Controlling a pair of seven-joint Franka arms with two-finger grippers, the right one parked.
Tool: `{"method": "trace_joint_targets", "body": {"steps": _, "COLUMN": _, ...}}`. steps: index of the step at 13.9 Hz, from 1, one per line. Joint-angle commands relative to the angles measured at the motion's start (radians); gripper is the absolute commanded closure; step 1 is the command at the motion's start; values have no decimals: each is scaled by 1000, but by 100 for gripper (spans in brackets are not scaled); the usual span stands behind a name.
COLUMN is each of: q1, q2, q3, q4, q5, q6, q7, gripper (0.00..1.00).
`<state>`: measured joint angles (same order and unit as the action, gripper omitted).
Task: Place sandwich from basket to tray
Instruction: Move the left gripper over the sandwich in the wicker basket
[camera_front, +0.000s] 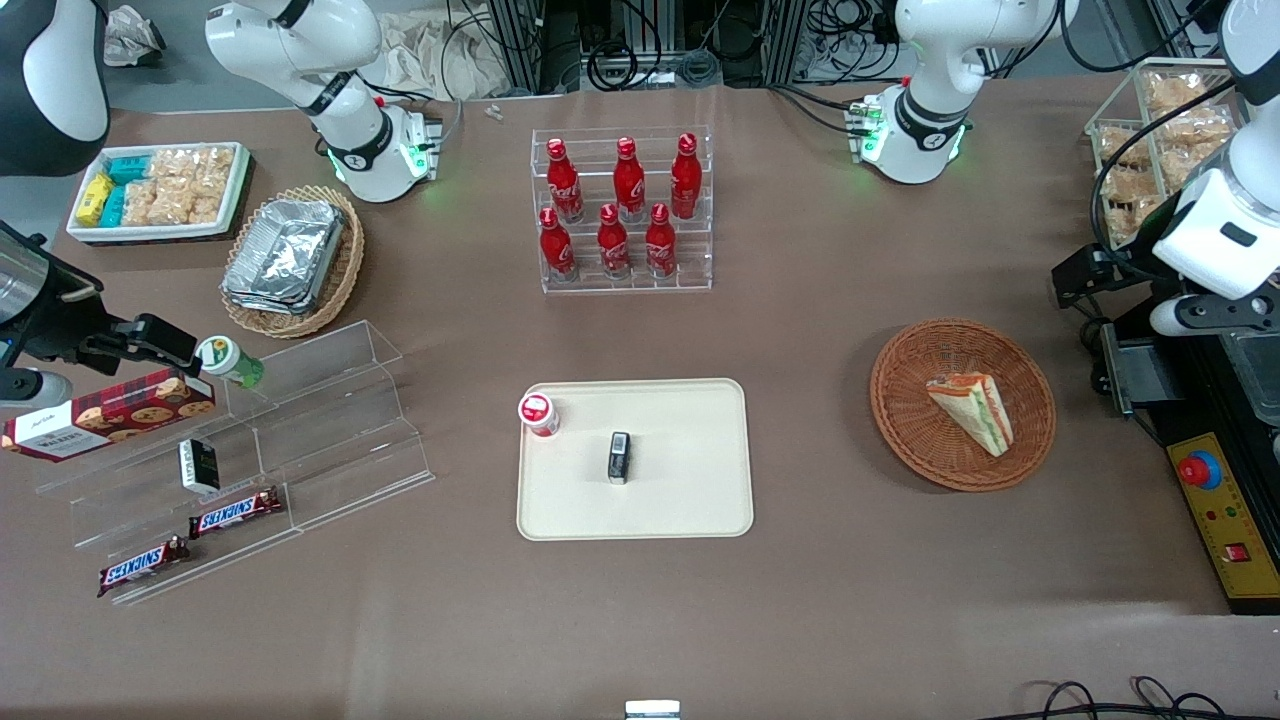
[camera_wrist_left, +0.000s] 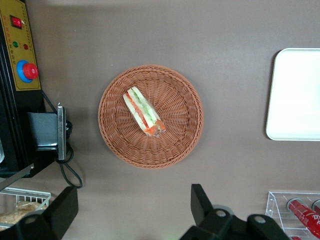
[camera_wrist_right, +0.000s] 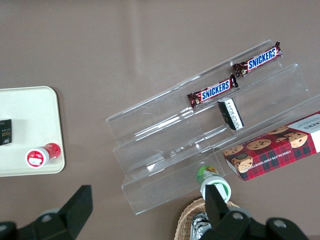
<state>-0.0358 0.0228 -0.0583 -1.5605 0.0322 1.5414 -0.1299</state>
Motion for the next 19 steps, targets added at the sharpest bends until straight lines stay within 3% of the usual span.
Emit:
{"method": "trace_joint_targets", "body": {"steps": 1, "q1": 1, "q2": -17, "q3": -5, "q4": -24, "q5": 14, "q6": 9, "q7": -74, "gripper": 0}}
{"method": "trace_joint_targets", "body": {"steps": 4, "q1": 1, "q2": -47, "q3": -5, "q4": -74, "q5": 6, "q6": 38, "q7": -198, "gripper": 0}}
{"method": "trace_joint_targets", "body": {"steps": 11, "q1": 2, "q2": -175, "q3": 2, "q4": -406, "q5": -8, "q6": 267, "q7": -588, "gripper": 0}}
{"method": "trace_joint_targets", "body": {"steps": 17, "q1": 4, "q2": -167, "q3": 52, "q4": -545, "q5": -37, "q6": 426, "q7": -613, "gripper": 0}}
{"method": "trace_joint_targets", "body": {"steps": 19, "q1": 2, "q2": -149, "q3": 72, "q4": -631, "q5": -44, "q6": 556, "q7": -610, "gripper": 0}}
